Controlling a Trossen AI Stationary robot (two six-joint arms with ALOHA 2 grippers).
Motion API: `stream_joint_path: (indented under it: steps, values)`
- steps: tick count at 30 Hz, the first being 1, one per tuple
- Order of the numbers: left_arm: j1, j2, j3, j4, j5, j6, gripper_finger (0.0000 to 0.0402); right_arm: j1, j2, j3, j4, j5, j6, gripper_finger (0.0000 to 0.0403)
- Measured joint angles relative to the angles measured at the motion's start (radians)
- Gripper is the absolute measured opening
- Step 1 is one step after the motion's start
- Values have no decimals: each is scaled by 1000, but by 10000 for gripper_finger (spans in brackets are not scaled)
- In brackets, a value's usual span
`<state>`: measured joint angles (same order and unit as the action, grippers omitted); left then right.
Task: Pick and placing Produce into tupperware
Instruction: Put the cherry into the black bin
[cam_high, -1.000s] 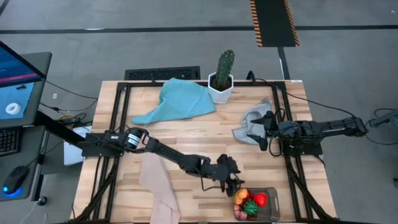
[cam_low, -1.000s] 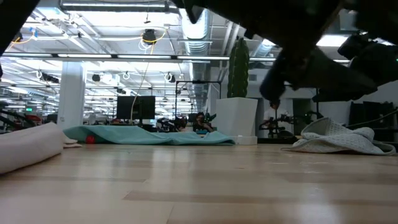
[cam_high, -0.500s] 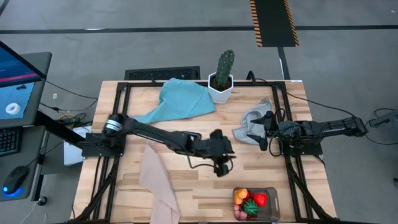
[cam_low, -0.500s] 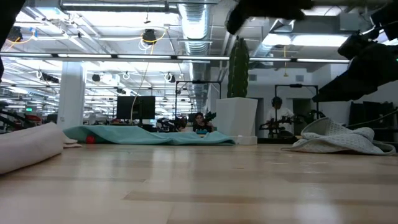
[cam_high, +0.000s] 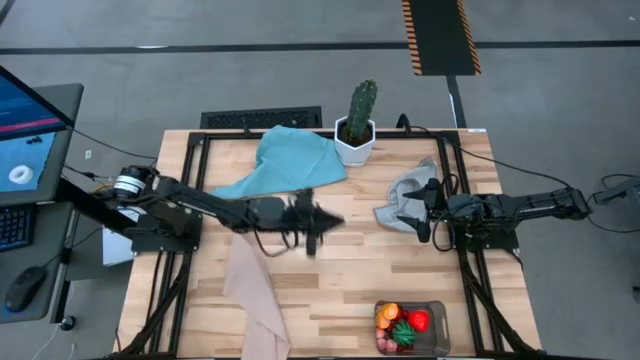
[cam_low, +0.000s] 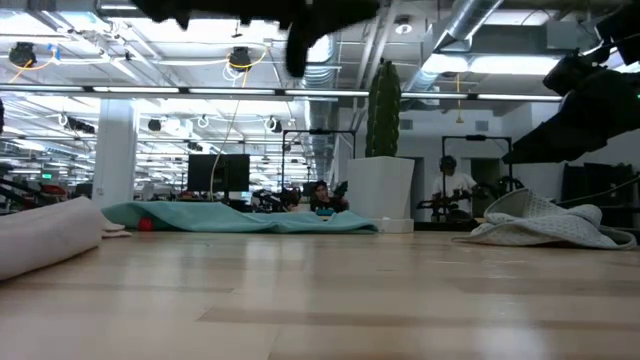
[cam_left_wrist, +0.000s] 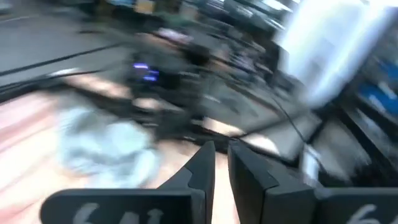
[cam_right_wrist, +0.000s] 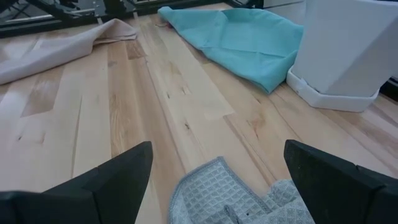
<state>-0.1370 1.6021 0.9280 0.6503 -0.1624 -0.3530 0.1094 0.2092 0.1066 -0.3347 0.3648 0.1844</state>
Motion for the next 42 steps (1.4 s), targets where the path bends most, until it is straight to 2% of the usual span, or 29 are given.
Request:
stream_joint_path:
  steps: [2,4,7,11,14,20,22,26,31,34,38,42]
  values:
    - [42,-43,-62,5,-69,-115,36,0,0,0,0,0,0,386]
    - [73,-78,-98,-78,-155,-269,36,0,0,0,0,0,0,386]
    - [96,-120,-136,-309,-300,-505,37,0,0,0,0,0,0,386]
    - [117,-169,-134,-529,-498,-749,39,0,0,0,0,0,0,386]
    - [126,-186,-135,-667,-546,-966,39,0,0,0,0,0,0,386]
    - [139,-195,-109,-903,-560,-1104,37,0,0,0,0,0,0,386]
    - [142,-196,-104,-1041,-573,-1153,37,0,0,0,0,0,0,386]
    - [155,-195,-103,-1214,-605,-1094,37,0,0,0,0,0,0,386]
    - [164,-195,-103,-1443,-589,-1124,37,0,0,0,0,0,0,386]
    - [164,-213,-104,-1562,-562,-1107,37,0,0,0,0,0,0,386]
    - [164,-248,-104,-1660,-526,-1168,37,0,0,0,0,0,0,386]
    - [159,-258,-104,-1760,-376,-1198,36,0,0,0,0,0,0,386]
